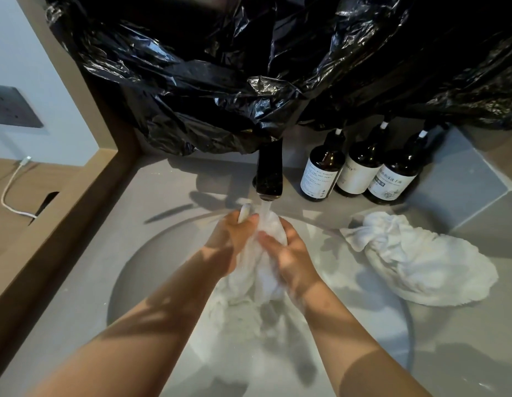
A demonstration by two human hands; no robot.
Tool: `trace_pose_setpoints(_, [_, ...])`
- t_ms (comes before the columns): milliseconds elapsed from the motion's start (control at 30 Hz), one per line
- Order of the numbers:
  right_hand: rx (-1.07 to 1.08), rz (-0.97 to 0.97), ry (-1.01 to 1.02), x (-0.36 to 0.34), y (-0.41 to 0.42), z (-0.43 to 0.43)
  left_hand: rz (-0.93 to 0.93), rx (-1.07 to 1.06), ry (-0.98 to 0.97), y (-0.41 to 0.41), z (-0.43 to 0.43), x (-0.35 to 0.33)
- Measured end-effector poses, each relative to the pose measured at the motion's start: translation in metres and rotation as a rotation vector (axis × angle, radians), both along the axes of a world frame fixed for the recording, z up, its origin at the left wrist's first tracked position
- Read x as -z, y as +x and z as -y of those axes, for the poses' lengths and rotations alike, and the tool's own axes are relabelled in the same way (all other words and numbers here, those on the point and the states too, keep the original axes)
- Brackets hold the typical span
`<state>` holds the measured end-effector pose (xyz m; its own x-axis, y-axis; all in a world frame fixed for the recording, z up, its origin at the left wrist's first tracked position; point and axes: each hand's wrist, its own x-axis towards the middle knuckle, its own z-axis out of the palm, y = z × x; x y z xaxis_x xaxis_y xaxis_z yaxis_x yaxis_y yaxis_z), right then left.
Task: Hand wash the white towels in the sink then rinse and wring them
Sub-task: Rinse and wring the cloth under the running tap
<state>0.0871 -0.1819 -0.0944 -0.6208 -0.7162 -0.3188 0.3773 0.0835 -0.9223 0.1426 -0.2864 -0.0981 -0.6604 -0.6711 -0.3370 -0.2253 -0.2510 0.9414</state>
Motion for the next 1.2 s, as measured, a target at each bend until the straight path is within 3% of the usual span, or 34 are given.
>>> trace_pose_setpoints(100, [0.058, -0.084, 0.080, 0.008, -0.001, -0.004, 0.167, -0.048, -0.150, -0.005, 0.004, -0.005])
trace_pose_setpoints(167, [0.168, -0.095, 0.098, 0.012, -0.004, -0.005, 0.237, 0.036, -0.223, -0.005, 0.006, -0.009])
trace_pose_setpoints(300, [0.240, -0.003, 0.047, 0.015, -0.011, -0.005, 0.065, 0.263, 0.118, 0.008, 0.013, -0.003])
trace_pose_setpoints(500, [0.204, 0.015, -0.010, 0.027, -0.011, -0.008, -0.071, -0.161, 0.368, 0.010, 0.005, 0.018])
trace_pose_setpoints(567, [0.212, -0.021, -0.033, 0.033, -0.006, -0.011, -0.074, -0.210, 0.427, 0.005, 0.001, 0.027])
trace_pose_setpoints(700, [0.205, -0.129, -0.038, 0.038, -0.005, -0.005, -0.250, -0.195, 0.563, 0.006, -0.003, 0.033])
trace_pose_setpoints(867, [0.177, -0.084, -0.111, 0.041, -0.008, 0.004, -0.349, -0.010, 0.307, 0.005, -0.011, 0.037])
trace_pose_setpoints(1000, [0.045, -0.226, -0.079, 0.048, 0.002, 0.011, -0.170, -0.212, 0.100, -0.003, -0.017, 0.040])
trace_pose_setpoints(1100, [0.056, -0.317, -0.013, 0.046, 0.006, 0.010, -0.088, -0.191, 0.131, -0.006, -0.023, 0.043])
trace_pose_setpoints(1200, [0.173, -0.335, 0.079, 0.046, 0.001, 0.013, -0.127, -0.191, 0.263, -0.007, -0.025, 0.045])
